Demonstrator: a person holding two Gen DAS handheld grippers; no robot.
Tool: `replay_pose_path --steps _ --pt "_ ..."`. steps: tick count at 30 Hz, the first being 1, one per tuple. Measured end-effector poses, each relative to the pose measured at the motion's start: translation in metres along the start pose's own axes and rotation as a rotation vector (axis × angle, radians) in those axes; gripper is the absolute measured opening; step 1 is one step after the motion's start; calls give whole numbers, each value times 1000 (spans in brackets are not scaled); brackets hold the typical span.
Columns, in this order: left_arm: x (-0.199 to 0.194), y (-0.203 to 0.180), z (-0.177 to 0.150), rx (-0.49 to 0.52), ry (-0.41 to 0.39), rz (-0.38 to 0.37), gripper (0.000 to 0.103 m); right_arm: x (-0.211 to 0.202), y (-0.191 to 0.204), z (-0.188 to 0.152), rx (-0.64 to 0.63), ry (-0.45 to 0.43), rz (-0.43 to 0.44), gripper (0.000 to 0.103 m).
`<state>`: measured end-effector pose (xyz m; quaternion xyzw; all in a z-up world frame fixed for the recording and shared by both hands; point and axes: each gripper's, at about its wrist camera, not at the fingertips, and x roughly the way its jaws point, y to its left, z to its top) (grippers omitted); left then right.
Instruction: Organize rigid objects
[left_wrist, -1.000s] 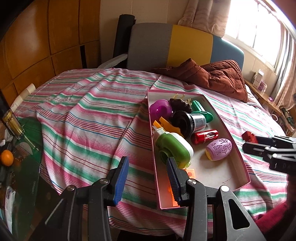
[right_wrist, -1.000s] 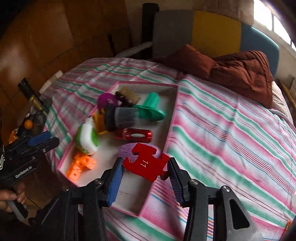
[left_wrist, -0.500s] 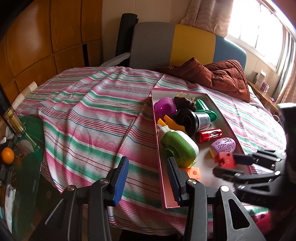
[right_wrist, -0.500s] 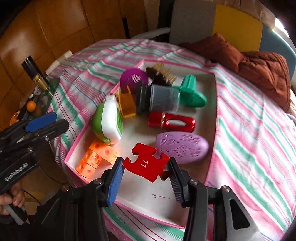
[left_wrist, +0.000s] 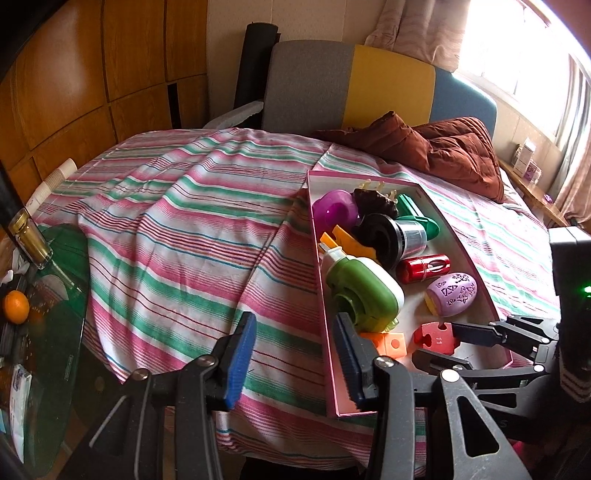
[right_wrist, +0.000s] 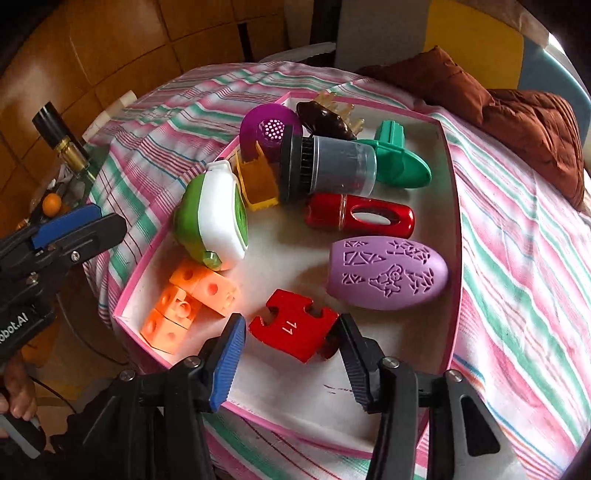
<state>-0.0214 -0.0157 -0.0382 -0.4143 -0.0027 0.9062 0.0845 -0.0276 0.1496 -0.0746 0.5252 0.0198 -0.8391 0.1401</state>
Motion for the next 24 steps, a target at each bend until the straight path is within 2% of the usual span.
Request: replay_pose_path --steps 1,4,7,10,13,15,18,24 --pt "-1 0 0 0 -5 4 50 -2 -1 -1 8 -5 8 52" --pt "-4 0 1 6 -17 11 51 -13 -8 0 49 -50 22 61" --pt "-8 -1 2 6 -28 15 59 -29 -12 0 84 -113 24 62" --pt "-14 -3 3 3 -47 23 67 -41 -14 0 110 -168 -26 62" --pt "-24 -6 3 2 -78 26 84 -53 -15 -1 150 -217 -104 62" --pt "-30 -8 2 -5 -93 34 100 -58 -16 0 178 -239 -148 62" --pt "-39 -10 1 -21 -115 26 103 -61 -21 -1 223 -253 -191 62" --pt "-49 -18 0 -6 -137 47 103 -59 -24 -4 250 -240 -191 62"
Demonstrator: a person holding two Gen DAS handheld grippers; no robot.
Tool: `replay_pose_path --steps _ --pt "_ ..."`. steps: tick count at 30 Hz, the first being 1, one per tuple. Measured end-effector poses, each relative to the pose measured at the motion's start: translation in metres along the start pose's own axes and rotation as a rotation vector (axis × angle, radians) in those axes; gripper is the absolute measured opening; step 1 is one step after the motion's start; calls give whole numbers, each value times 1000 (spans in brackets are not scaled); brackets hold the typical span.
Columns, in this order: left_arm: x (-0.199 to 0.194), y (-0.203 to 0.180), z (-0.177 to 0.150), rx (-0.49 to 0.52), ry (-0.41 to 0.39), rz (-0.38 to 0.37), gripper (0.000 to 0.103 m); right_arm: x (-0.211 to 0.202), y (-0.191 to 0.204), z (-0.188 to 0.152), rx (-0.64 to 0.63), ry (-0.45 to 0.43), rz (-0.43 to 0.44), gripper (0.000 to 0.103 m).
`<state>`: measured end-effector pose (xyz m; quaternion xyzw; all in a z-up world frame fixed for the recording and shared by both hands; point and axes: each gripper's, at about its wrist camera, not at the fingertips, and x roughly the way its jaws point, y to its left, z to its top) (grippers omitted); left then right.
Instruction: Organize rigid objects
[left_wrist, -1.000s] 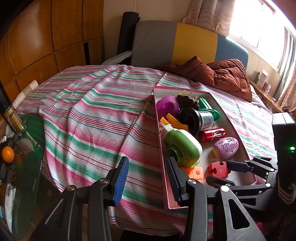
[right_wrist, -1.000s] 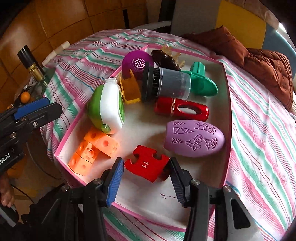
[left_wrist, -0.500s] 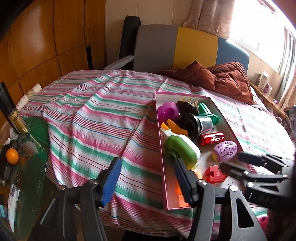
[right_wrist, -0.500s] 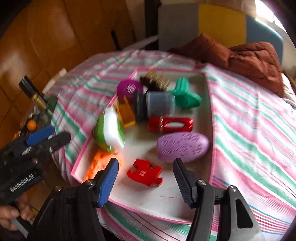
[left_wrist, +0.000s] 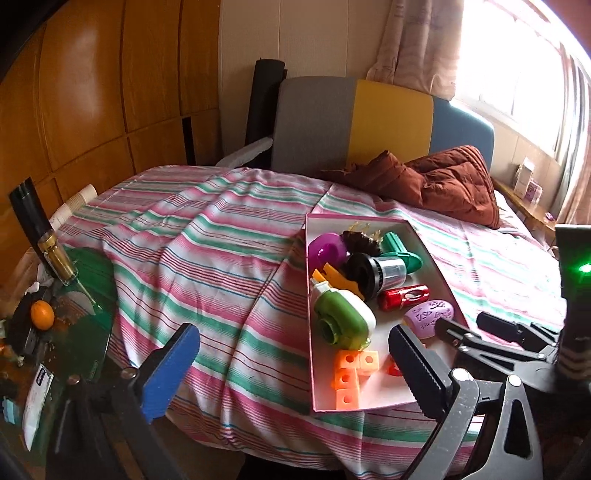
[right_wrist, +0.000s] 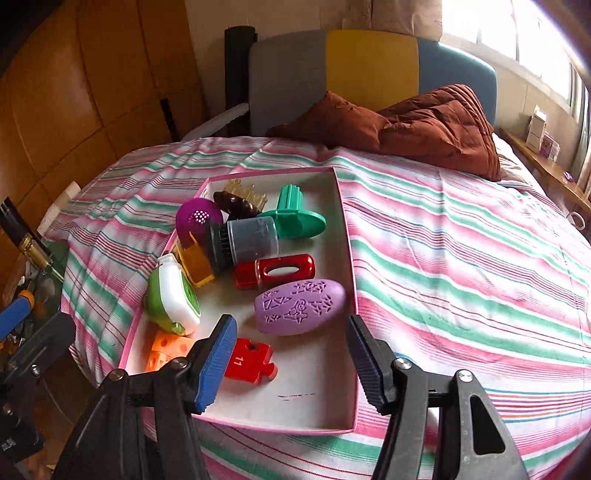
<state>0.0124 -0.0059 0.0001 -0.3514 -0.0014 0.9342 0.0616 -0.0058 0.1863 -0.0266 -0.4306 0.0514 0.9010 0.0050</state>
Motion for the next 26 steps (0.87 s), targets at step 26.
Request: replay_pose_path --steps 26 --pt "1 3 -2 -13 -4 57 102 -8 12 4 -45 -52 -20 62"
